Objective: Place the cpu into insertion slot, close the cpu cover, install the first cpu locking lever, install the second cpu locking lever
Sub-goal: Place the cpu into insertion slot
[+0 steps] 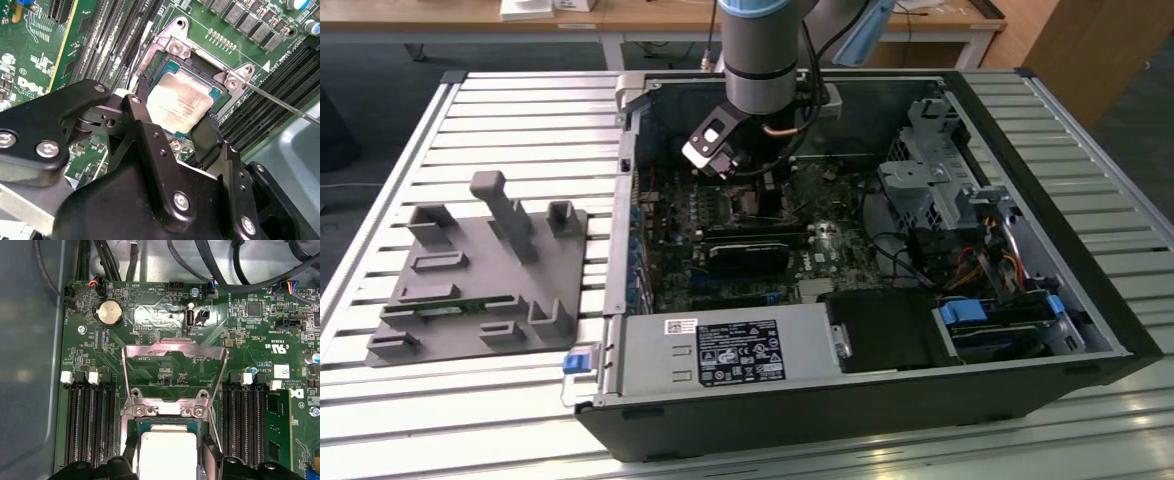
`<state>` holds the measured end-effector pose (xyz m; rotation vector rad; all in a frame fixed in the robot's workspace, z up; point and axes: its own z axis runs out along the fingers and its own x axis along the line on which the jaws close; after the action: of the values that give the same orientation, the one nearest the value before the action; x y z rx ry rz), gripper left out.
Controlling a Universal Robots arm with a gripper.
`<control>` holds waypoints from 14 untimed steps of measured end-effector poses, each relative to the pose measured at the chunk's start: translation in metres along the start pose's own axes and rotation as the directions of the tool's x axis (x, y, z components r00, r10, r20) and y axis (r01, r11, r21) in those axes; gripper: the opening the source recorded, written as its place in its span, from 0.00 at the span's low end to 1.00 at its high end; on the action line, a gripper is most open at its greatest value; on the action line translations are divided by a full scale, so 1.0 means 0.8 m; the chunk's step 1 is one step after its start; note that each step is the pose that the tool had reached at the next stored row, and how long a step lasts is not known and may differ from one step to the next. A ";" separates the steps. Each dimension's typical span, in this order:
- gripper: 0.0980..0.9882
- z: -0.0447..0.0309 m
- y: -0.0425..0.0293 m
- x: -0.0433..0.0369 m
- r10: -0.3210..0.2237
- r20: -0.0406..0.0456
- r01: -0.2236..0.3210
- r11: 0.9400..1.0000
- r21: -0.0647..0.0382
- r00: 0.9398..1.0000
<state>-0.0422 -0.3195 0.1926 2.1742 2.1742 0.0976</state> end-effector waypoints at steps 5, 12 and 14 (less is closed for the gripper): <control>0.58 0.0001 0.0004 0.000 0.000 0.000 0.000 1.000 0.000 1.000; 0.58 -0.0013 0.0005 0.000 0.000 0.000 0.000 1.000 0.000 1.000; 0.56 -0.0013 0.0006 0.000 0.000 0.000 0.000 1.000 0.000 1.000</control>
<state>-0.0418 -0.3198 0.1936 2.1743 2.1742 0.0982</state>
